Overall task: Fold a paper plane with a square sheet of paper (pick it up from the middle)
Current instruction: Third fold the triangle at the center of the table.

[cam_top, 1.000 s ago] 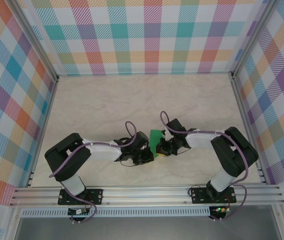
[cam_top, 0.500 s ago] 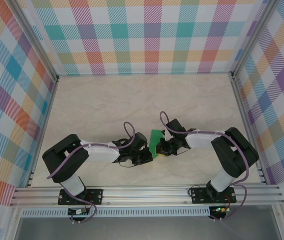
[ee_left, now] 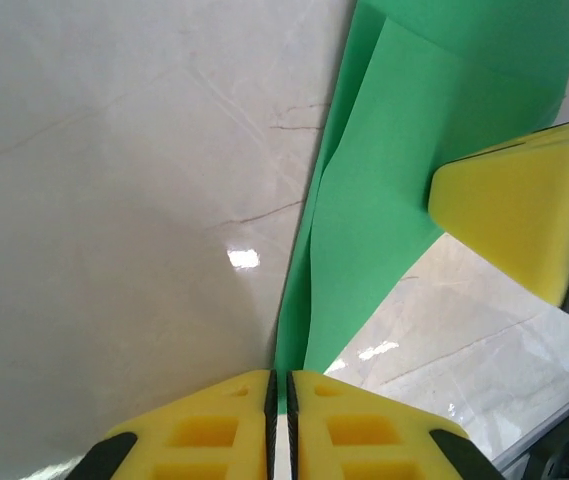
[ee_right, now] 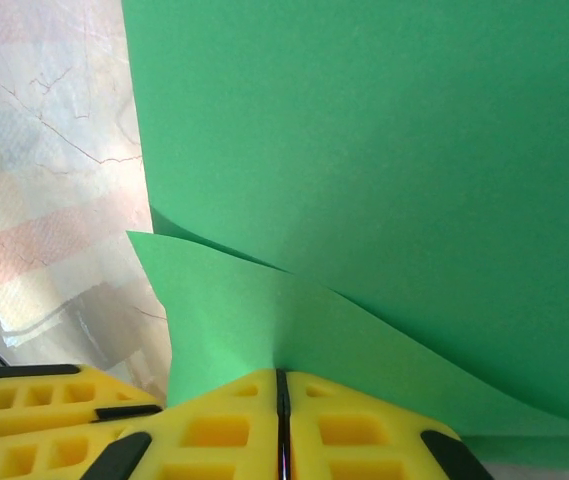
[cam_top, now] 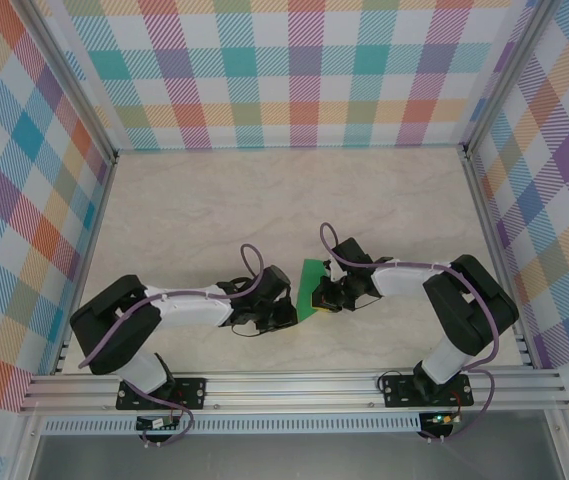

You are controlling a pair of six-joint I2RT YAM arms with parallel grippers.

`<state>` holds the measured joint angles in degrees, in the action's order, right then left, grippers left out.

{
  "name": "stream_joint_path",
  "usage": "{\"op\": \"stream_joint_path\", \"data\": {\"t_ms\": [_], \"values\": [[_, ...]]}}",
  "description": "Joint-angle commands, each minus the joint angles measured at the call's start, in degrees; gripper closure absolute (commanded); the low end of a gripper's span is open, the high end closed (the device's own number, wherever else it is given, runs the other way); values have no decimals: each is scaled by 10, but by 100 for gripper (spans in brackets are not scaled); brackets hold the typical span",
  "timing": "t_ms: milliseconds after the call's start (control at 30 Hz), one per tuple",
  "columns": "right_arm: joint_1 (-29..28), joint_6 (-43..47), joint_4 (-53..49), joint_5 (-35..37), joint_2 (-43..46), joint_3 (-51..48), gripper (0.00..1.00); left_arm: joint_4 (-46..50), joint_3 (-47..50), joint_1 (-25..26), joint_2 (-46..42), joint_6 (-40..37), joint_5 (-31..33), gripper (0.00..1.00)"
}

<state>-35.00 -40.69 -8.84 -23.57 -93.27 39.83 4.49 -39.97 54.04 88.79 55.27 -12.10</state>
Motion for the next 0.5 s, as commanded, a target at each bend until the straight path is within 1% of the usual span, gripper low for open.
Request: {"op": "stream_joint_path", "data": {"t_ms": [0,167,267,467], "values": [[3,8,-76,90,-18,-19,91,39,-2,3,-45,-15,22,85],[3,6,-71,88,-20,-16,90,22,-22,-2,-50,-26,19,84],[3,6,-70,86,-22,-14,90,-15,-33,-6,-26,-27,-7,84],[3,4,-68,85,-20,-14,90,-48,-56,-6,36,-31,-27,85]]}}
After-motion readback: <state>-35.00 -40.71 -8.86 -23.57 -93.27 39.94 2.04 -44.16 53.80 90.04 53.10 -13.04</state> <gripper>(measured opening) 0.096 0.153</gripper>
